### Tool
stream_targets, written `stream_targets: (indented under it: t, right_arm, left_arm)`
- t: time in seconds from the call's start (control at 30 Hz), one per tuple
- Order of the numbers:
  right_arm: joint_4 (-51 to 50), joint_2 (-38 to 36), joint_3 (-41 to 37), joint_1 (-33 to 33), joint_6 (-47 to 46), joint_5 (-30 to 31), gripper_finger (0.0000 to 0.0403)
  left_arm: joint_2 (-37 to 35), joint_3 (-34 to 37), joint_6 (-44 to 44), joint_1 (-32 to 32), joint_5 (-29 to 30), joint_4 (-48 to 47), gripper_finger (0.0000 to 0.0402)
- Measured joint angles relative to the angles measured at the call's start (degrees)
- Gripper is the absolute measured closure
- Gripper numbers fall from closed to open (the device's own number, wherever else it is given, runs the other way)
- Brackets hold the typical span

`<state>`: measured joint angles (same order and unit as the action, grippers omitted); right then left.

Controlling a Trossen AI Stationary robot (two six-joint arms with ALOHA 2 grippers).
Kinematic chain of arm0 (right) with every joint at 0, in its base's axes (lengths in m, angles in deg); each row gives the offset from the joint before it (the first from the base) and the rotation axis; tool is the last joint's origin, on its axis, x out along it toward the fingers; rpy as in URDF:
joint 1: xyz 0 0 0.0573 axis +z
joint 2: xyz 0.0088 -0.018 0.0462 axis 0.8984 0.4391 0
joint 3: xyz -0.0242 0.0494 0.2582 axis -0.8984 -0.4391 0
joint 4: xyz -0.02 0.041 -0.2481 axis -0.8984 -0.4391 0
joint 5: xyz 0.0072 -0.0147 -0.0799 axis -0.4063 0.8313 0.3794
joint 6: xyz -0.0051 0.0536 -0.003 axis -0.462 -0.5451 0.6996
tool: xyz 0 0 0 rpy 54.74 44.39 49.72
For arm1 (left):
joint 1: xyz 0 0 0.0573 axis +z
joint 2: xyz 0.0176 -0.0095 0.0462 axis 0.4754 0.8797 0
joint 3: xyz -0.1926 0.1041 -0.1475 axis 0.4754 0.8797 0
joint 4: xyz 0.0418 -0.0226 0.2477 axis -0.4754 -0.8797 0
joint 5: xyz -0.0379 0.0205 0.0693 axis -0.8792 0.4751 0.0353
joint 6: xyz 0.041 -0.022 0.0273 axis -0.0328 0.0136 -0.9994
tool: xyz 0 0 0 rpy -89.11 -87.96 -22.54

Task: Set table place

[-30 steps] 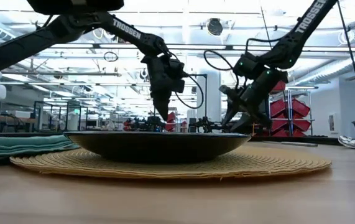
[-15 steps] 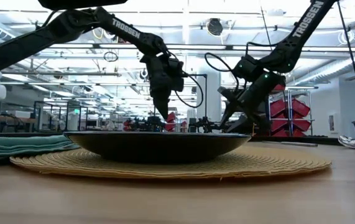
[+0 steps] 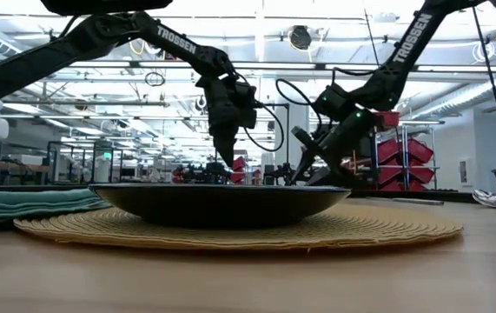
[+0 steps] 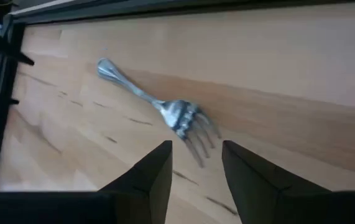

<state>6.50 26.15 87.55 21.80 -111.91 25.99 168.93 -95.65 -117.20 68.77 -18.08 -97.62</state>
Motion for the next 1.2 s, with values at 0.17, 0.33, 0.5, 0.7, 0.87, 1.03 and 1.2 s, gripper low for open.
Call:
stream_targets:
  t: [0.17, 0.33, 0.5, 0.7, 0.87, 1.03, 1.2]
  right_arm:
    - [-1.38, 0.01, 0.89, 0.04, 0.73, 0.34, 0.0311]
    - [-3.36, 0.75, 0.89, 0.11, 1.17, 1.06, 0.0337]
    - [-0.87, 2.54, 0.85, 0.11, 1.31, 1.05, 0.0332]
    - [1.06, 4.01, 0.9, 0.11, 0.83, -0.51, 0.0307]
    - [0.96, 4.01, 2.35, 0.12, 0.88, -0.43, 0.03]
    - [0.46, 4.01, 4.57, 0.13, 1.58, -0.22, 0.0321]
    - [-0.27, 4.01, 5.32, 0.13, 2.16, -0.23, 0.0354]
  left_arm:
    - [0.02, 0.0, -0.99, -0.02, 0.0, -0.63, 0.0256]
    - [0.02, 0.0, -1.36, 0.01, 0.05, -1.08, 0.0256]
    - [0.02, 0.0, -1.44, 0.13, 0.13, -1.01, 0.0256]
    - [0.02, 0.0, -1.49, 0.1, 0.15, -0.97, 0.0256]
    - [0.02, 0.0, -1.53, 0.11, 0.15, -0.95, 0.0256]
    - [0.02, 0.0, -1.53, 0.11, 0.15, -0.97, 0.0256]
    - [0.02, 0.0, -1.53, 0.11, 0.15, -1.1, 0.0256]
